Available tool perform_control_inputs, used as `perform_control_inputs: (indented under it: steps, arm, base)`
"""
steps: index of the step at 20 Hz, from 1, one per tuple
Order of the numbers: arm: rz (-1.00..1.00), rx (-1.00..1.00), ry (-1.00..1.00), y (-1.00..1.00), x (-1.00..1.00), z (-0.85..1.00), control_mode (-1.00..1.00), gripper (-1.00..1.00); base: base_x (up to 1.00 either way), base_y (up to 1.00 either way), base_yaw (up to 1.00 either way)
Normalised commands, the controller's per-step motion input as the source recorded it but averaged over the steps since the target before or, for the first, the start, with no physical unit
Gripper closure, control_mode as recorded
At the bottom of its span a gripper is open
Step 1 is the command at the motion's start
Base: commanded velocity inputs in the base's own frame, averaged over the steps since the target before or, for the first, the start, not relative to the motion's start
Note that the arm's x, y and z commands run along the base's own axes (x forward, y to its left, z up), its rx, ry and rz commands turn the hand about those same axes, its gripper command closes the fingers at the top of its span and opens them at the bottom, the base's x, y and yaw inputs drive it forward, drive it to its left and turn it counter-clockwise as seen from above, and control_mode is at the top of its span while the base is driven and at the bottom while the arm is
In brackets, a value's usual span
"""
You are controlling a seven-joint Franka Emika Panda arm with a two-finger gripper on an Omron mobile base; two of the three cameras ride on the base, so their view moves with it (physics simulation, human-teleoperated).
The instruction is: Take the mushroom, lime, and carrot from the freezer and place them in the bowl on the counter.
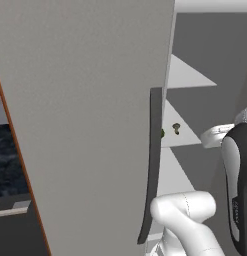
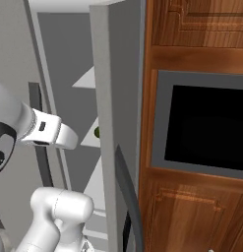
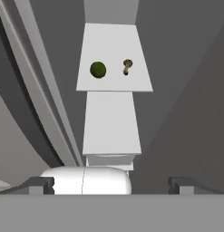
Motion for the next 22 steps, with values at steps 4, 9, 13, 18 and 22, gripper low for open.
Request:
perform_control_inputs:
  steps: [4,9,13,18,22]
  arm:
    - [0.0,0.0,0.0,0.0,0.0,0.0,1.0,-1.0]
    - [0.03,0.07,0.0,-0.47,0.21,-0.15,-1.0,-1.0]
    - [0.0,0.04,0.0,-0.42,0.23,-0.34,-1.0,-1.0]
    - [0.0,0.0,0.0,-0.12,0.36,-0.42,-1.0,-1.0]
    - [0.0,0.0,0.0,0.0,0.58,-0.3,-1.0,-1.0]
  base:
    - [0.29,-0.31,0.03]
    - [0.0,0.0,0.0]
    - [0.0,0.0,0.0]
    - [0.0,0.0,0.0]
    - [0.0,0.0,0.0]
